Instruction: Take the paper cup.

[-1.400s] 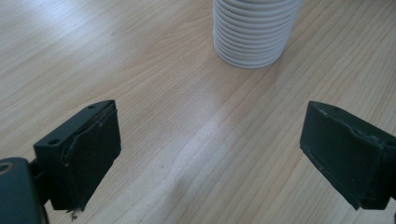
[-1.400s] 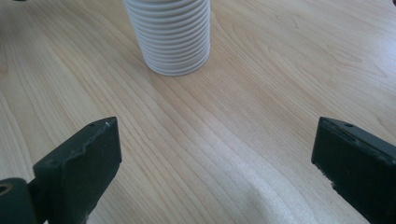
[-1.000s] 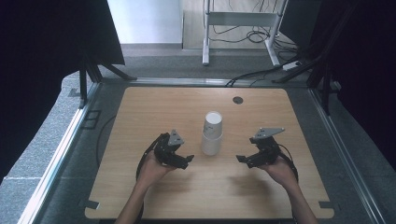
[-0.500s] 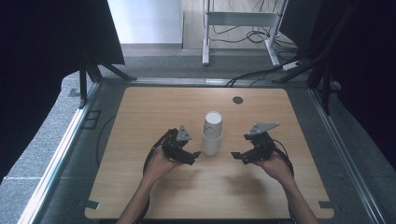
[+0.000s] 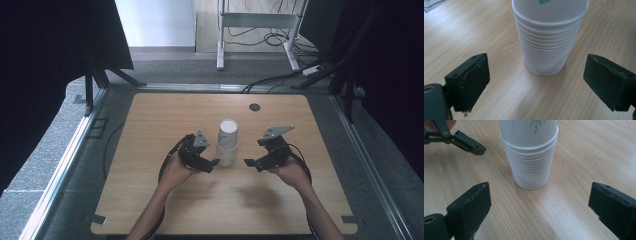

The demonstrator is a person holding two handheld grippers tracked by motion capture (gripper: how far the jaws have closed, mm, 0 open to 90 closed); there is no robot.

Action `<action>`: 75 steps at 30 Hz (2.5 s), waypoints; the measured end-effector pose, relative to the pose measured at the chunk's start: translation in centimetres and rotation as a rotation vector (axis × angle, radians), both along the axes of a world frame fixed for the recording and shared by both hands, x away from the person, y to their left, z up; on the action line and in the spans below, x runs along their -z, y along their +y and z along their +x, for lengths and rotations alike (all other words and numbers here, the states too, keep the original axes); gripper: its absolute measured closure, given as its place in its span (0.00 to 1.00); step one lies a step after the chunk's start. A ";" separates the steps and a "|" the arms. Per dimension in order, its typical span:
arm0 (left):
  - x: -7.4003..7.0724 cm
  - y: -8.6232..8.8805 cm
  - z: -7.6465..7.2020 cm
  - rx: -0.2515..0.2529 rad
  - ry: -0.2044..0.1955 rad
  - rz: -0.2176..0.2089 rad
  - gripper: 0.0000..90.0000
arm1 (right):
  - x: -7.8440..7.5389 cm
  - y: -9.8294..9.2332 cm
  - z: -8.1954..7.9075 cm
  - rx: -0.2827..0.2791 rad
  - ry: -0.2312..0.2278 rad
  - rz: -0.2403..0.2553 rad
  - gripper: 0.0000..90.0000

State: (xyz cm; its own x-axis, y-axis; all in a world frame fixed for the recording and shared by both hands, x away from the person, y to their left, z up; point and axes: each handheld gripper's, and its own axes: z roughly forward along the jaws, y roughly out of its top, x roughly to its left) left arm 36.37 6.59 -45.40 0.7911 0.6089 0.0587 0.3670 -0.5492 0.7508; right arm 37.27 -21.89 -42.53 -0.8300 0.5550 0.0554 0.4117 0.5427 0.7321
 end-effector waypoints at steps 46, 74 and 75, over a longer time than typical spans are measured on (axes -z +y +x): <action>0.1 -2.4 2.3 0.053 0.035 -0.113 0.17 | -5.6 5.3 4.1 -0.104 0.086 -0.216 0.12; 0.3 -2.5 2.4 0.067 0.024 -0.118 0.24 | -7.9 9.1 6.0 -0.170 0.147 -0.350 0.18; 0.3 -2.5 2.3 0.065 0.021 -0.115 0.24 | -8.0 9.3 6.0 -0.173 0.151 -0.350 0.18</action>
